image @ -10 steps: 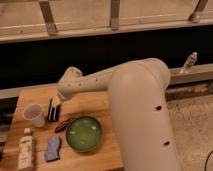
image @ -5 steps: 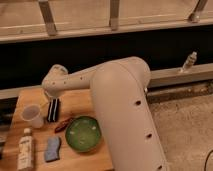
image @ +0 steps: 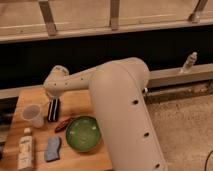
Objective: Place the eraser on the white sponge
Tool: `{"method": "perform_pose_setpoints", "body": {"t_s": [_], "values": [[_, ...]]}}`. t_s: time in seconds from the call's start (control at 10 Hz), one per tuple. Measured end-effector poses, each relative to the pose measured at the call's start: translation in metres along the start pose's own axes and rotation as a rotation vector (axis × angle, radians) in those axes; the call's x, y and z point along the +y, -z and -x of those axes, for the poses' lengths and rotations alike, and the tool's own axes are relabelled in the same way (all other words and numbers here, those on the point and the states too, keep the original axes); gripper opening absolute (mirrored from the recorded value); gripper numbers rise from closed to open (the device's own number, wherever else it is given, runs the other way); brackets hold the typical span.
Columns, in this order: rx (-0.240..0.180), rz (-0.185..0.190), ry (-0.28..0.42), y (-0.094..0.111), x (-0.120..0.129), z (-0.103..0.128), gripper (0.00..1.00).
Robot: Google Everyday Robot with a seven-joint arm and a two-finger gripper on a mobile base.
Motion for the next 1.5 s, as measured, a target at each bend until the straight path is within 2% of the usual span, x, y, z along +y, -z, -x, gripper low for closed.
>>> {"method": "perform_pose_setpoints", "body": {"t_s": [0.3, 0.5, 0.7, 0.9, 1.0, 1.1, 1.3, 1.4, 1.5], "values": [[0.029, -0.042, -0.003, -0.02, -0.007, 0.007, 0.8], [0.07, -0.068, -0.011, -0.032, -0.012, 0.006, 0.8], [0.136, -0.086, -0.008, -0.056, -0.008, -0.001, 0.8], [0.203, -0.075, -0.006, -0.08, 0.006, -0.013, 0.77], [0.232, -0.071, -0.004, -0.089, 0.013, -0.019, 0.7], [0.266, -0.073, 0.005, -0.096, 0.022, -0.025, 0.58], [0.274, -0.083, 0.005, -0.094, 0.026, -0.028, 0.41], [0.277, -0.088, 0.006, -0.093, 0.025, -0.028, 0.28], [0.276, -0.089, 0.008, -0.092, 0.025, -0.028, 0.2]]}}
